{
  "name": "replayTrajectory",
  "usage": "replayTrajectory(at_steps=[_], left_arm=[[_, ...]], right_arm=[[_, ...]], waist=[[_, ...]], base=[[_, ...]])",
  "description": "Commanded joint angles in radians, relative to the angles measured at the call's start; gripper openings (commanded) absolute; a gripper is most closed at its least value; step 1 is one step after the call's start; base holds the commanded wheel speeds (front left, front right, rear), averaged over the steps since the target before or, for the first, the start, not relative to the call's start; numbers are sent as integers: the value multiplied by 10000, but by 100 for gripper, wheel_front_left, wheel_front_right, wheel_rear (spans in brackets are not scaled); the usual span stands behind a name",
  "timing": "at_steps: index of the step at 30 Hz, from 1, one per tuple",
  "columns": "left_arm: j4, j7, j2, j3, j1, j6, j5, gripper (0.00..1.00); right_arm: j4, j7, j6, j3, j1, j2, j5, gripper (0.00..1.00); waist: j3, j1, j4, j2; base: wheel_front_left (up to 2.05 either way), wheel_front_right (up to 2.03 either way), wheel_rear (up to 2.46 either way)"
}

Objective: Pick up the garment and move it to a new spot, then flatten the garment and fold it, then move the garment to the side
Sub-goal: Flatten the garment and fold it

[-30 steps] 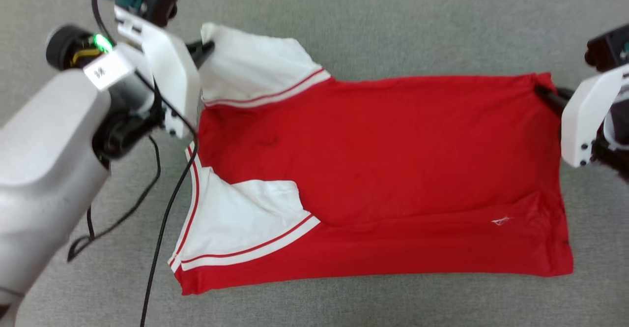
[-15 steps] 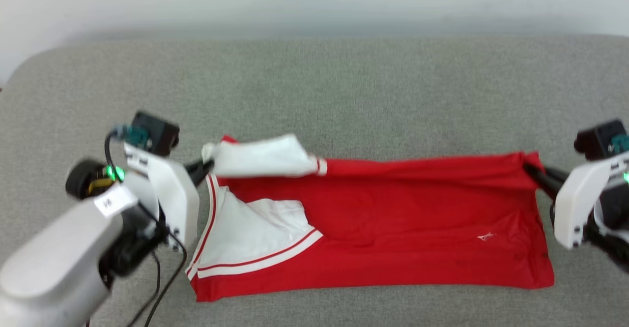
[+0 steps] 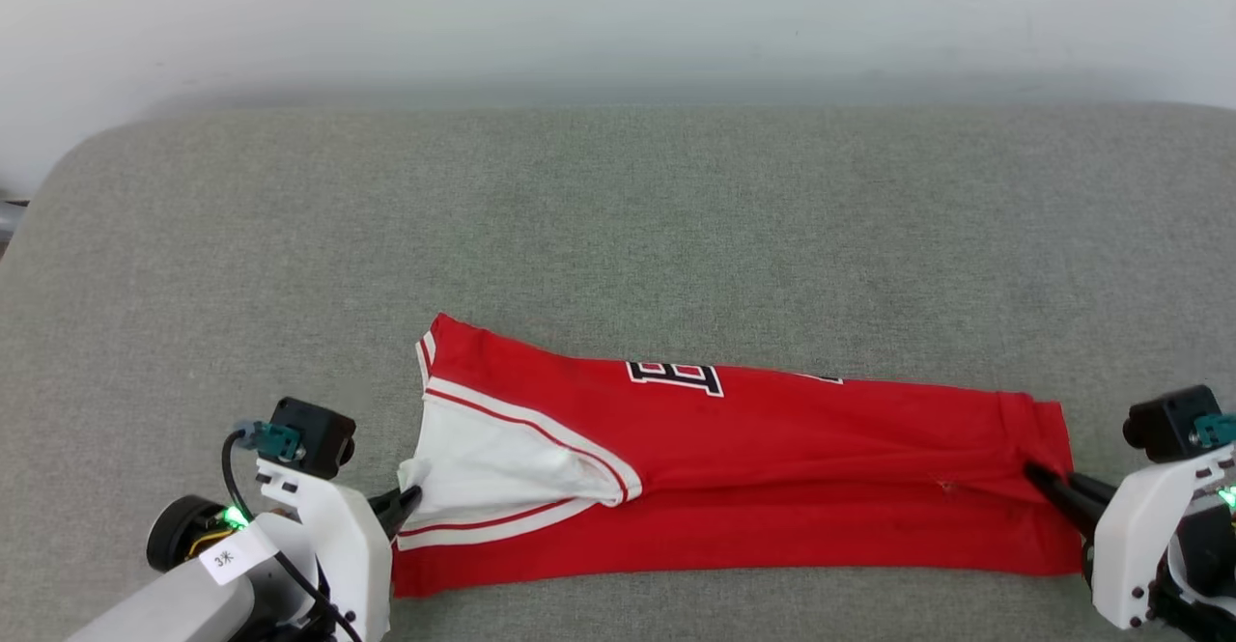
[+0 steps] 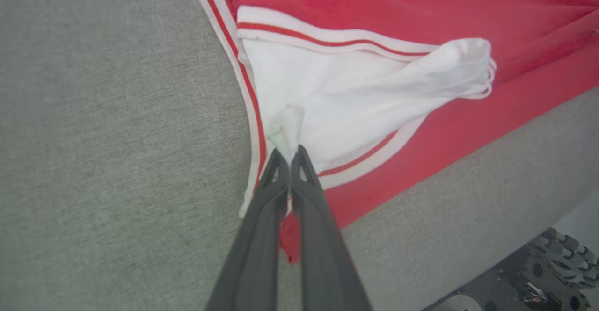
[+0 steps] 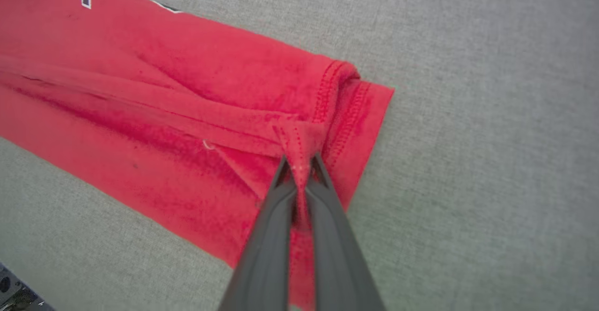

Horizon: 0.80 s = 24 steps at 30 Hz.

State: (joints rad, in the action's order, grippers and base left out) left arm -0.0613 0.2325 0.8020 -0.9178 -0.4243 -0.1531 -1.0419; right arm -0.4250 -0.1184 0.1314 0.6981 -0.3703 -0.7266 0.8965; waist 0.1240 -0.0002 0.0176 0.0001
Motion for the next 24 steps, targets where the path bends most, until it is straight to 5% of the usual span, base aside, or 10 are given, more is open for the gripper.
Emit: replayTrajectory(at_steps=[1,6,7,8,9,16,24], left_arm=[[-101,-104,-57,4,200,-33,-100,0],[-743,-365,-492,-96,320,102,-132,0],[-853,-435,-530,-101,297,75,-67,0],[-941,-525,-575,-102,296,29,-29,25],[-990,-716,-654,-42,332,-38,6,100],[-939,-1980,-838,302,668,-583,309,100],[-322,-3933,-805,982,1101,-2015,1055,100]], right_arm=[[28,-45,-16,-142,258,31,-101,0],[-326,-304,-17,-364,713,566,-355,0],[-345,-278,-17,-417,748,633,-373,13],[-323,-256,-16,-466,757,658,-423,80],[-273,-155,-16,-577,740,688,-431,100],[645,-97,-14,-1363,1113,332,-183,100],[2137,-1341,-13,-2777,1646,-668,535,100]], waist=[[103,2,-18,-1],[330,2,-21,-1],[321,2,-19,-1],[294,2,-22,-1],[246,2,-29,-1],[-193,2,10,-1],[-464,2,133,-1]], base=[[0,0,0],[0,0,0],[0,0,0],[0,0,0],[0,0,0],[0,0,0],[0,0,0]])
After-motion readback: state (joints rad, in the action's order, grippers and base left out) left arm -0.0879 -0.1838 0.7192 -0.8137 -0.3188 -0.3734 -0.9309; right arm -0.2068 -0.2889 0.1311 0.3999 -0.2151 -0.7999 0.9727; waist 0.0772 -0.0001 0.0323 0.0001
